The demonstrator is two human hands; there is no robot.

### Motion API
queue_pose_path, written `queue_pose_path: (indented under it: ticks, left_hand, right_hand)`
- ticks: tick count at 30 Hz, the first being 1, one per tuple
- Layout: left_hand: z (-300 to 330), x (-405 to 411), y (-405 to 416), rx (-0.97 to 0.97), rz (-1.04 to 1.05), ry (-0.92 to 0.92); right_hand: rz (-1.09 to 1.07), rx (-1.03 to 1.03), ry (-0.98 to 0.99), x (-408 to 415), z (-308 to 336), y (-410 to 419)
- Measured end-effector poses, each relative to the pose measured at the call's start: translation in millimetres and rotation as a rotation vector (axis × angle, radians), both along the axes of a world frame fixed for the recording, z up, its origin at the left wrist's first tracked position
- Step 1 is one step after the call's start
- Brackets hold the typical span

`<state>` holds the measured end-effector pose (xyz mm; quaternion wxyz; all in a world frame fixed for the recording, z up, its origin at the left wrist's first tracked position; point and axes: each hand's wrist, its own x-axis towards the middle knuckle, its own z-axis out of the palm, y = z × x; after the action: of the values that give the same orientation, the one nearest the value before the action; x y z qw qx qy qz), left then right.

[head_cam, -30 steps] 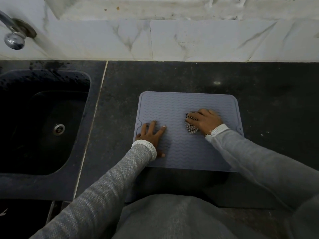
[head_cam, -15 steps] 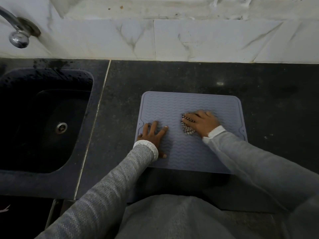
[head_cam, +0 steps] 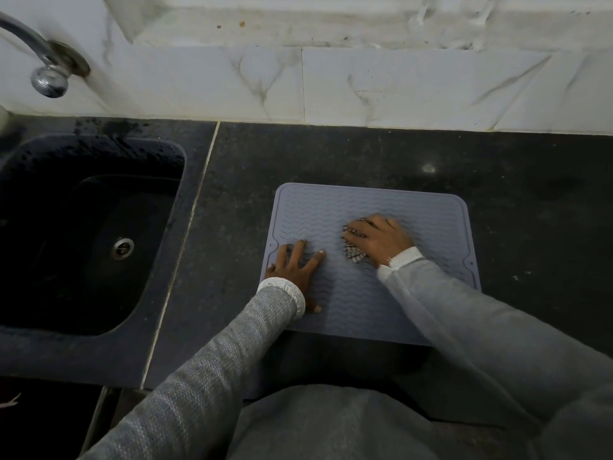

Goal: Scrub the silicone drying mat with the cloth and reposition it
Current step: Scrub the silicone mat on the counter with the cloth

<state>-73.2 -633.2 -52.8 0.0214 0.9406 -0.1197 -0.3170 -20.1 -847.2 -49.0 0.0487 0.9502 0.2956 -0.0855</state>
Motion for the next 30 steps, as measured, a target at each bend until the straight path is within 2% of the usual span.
queue_pose_path:
  ticks: [3, 6, 12, 16, 25, 30]
  left_hand:
    - [-1.0, 0.1, 0.7, -0.004, -0.001, -0.008]
    - [-1.2, -0.4, 0.2, 0.002, 0.0, -0.017]
    - [1.6, -2.5, -1.4, 0.013, -0.002, -0.033]
    - [2.6, -2.0, -2.3, 0.025, 0.006, -0.013]
    - [0.6, -3.7, -0.2, 0.004, 0.005, -0.044]
    - [-0.7, -3.3, -0.3, 0.009, 0.003, -0.044]
  right_hand:
    - [-0.007, 0.003, 0.015, -16.2, 8.3, -46.3]
    - [0.018, -0.046, -0.018, -19.0, 21.6, -57.3]
    - [-0.017, 0.166, -0.056, 3.1, 24.6, 3.1]
    - [0.037, 0.034, -0.004, 4.6, 10.1, 45.4]
    - [0.002, -0.062, 0.021, -7.2, 9.9, -21.6]
    - [-0.011, 0.127, -0.043, 9.3, 16.1, 23.0]
